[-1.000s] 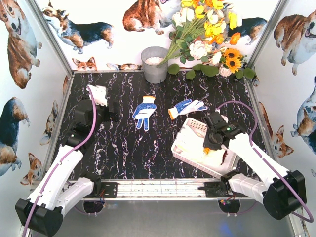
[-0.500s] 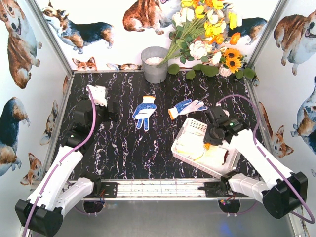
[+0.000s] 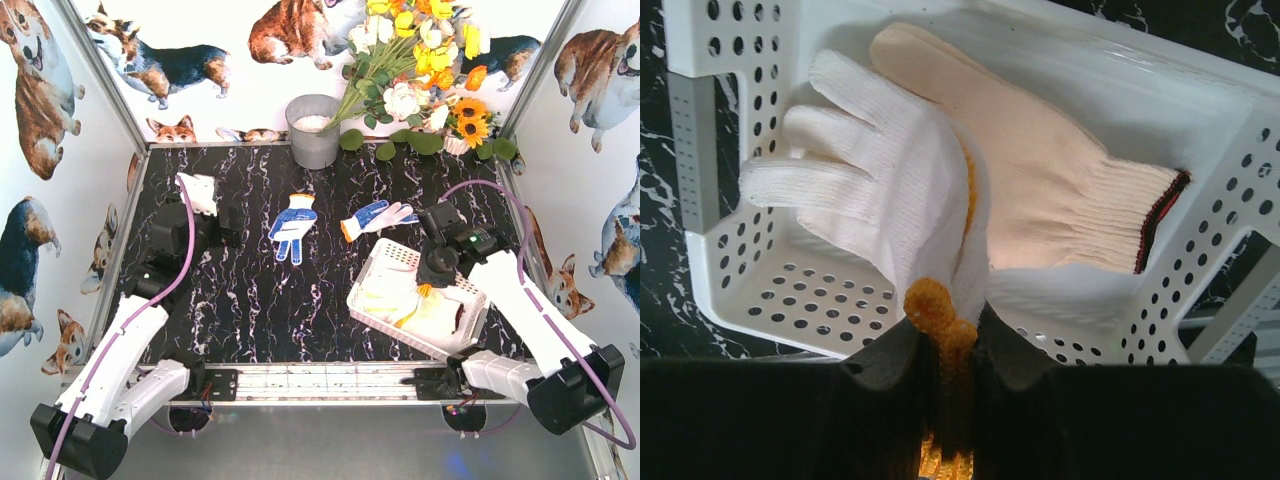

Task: Put the gloves into the storage basket
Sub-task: Place the glove in the bin.

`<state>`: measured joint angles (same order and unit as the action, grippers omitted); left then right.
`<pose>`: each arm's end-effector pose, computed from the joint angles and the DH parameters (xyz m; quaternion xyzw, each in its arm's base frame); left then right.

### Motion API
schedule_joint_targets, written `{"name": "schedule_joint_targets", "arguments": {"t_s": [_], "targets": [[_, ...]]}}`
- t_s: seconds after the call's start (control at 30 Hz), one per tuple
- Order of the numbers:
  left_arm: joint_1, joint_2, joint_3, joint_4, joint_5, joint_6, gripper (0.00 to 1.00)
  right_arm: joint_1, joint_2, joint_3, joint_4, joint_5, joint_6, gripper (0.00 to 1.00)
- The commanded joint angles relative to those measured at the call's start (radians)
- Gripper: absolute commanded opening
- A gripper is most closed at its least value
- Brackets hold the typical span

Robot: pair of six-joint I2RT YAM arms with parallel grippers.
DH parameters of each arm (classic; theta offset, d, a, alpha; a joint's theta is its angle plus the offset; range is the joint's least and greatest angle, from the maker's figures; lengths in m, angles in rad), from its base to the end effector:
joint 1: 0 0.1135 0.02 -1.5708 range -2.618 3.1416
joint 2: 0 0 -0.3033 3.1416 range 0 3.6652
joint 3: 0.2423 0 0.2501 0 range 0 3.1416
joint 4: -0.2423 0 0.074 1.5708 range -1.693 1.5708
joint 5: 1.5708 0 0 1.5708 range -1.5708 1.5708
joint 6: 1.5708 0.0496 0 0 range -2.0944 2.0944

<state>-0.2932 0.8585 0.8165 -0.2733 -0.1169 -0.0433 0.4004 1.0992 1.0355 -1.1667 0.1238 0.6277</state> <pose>0.1779 -0.0477 0.3546 0.0667 0.8059 -0.0516 0.5860 0.1585 0.0604 0.3120 0.1220 0.9761 0.0300 0.1772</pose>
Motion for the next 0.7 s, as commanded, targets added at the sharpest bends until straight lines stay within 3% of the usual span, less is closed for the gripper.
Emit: {"name": "schedule_joint_targets", "arguments": {"t_s": [0.0, 0.67], "targets": [[0.012, -0.015, -0.005, 0.025, -0.003, 0.014, 1.0, -0.014, 0.005, 0.07, -0.056, 0.036, -0.039, 0.0], [0.012, -0.021, -0.006, 0.025, -0.003, 0.016, 1.0, -0.16, -0.06, -0.026, 0.035, 0.013, -0.105, 0.0]]}}
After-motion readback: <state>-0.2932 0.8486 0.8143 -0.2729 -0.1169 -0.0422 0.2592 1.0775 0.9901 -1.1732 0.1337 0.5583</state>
